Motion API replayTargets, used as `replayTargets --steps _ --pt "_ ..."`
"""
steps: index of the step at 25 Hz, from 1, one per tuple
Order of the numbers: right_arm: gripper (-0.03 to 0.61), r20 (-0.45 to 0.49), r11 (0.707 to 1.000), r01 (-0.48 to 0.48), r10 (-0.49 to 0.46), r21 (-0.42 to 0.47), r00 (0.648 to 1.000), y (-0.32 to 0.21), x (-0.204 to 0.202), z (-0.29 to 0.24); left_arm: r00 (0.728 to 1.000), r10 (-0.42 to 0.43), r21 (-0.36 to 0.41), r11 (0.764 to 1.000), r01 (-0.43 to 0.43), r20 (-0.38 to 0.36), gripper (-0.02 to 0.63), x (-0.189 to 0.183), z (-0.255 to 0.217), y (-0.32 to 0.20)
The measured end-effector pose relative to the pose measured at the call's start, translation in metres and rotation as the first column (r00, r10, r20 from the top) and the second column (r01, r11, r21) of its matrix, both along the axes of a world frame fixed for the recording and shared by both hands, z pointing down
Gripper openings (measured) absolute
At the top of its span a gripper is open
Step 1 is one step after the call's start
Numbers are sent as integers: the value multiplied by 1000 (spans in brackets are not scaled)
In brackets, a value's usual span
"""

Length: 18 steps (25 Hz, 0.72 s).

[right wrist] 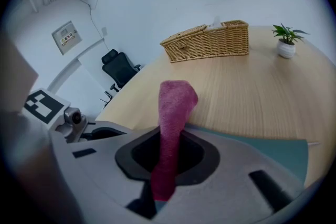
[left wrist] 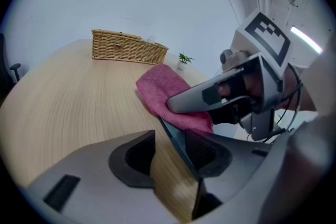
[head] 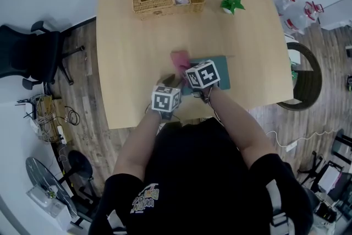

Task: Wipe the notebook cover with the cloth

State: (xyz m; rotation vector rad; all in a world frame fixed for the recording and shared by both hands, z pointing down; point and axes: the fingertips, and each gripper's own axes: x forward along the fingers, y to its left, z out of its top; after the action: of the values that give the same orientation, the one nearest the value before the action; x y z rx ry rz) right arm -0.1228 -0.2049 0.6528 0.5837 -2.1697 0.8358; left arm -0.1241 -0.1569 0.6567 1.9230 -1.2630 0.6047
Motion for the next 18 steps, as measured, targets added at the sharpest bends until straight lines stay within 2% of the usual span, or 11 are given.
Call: replayTargets --steps 12,18 --pt "61 3 997 -73 73 11 997 -15 35 0 1000 -2 -5 1000 2 -4 173 1 0 0" --pt "63 -1 983 -183 183 1 983 -34 78 3 1000 0 -5 1000 0 2 173 0 0 1"
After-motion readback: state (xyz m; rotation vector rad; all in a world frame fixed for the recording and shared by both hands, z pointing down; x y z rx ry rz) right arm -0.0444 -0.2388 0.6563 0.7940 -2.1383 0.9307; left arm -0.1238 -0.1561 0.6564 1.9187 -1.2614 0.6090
